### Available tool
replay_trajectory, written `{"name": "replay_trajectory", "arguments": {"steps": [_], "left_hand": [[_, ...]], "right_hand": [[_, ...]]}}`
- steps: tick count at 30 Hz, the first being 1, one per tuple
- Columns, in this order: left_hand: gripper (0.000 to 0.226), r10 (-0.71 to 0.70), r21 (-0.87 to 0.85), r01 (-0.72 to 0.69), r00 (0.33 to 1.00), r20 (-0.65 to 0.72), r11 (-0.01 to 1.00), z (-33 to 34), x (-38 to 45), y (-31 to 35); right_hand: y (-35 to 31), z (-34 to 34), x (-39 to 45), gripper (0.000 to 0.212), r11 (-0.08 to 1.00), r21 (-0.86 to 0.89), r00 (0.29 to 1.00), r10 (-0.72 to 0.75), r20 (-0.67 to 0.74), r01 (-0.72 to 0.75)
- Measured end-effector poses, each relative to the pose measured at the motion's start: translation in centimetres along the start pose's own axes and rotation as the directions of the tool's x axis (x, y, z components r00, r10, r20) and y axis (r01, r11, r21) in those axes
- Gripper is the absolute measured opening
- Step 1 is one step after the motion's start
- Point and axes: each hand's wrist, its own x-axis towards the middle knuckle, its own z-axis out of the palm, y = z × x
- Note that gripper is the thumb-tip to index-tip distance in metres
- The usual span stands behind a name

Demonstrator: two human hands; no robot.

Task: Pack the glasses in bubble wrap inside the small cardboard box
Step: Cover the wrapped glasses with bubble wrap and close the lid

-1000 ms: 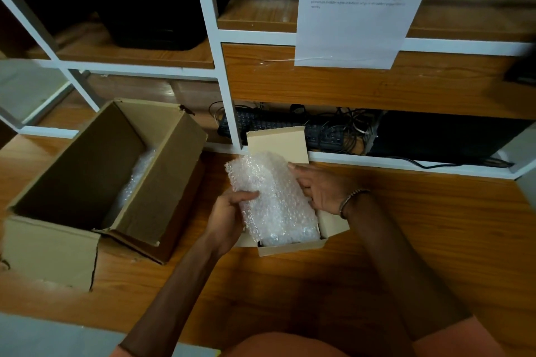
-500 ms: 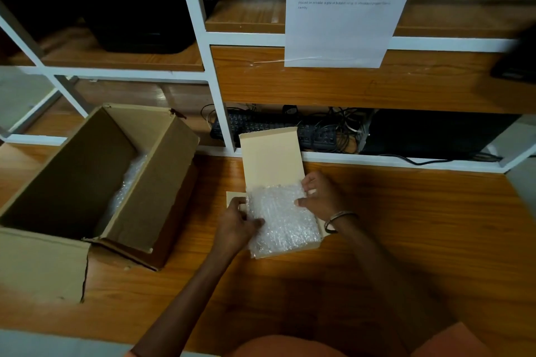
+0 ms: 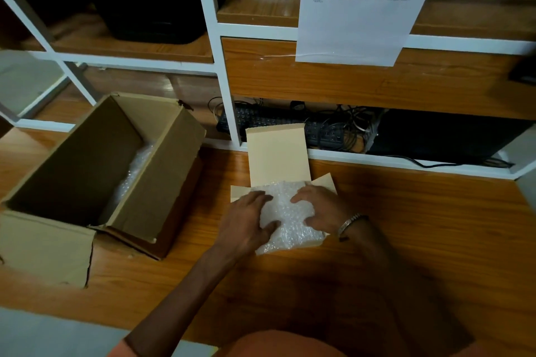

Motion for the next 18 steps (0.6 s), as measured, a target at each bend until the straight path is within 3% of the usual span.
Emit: {"name": "replay_trajectory", "arguments": {"steps": [2, 5, 11, 18], "left_hand": [[0.08, 0.047, 0.106, -0.062, 0.989, 0.144, 0.992, 0.7, 0.2, -0.3], [0.085, 0.079, 0.229, -0.144, 0.959, 0.272, 0.963, 1.7, 0.9, -1.4], [0.117, 0.147, 0.274, -0.246, 0.93, 0.336, 0.93, 2.2, 2.6, -3.3], [0.116, 0.082, 0.377, -0.265, 0.895, 0.438, 0.887, 1.6, 3.7, -3.8]], "right_hand": [[-0.3, 0.0, 0.1, 0.076, 0.994, -0.108, 0.995, -0.006, 0.103, 0.017], [-0.1, 0.3, 0.4, 0.084, 0.96, -0.278, 0.99, 0.01, 0.142, 0.03], [0.1, 1.0, 1.1, 0.083, 0.881, -0.469, 0.992, 0.004, 0.127, 0.056], [0.5, 1.7, 1.4, 0.084, 0.866, -0.498, 0.989, 0.029, 0.144, 0.047]]}}
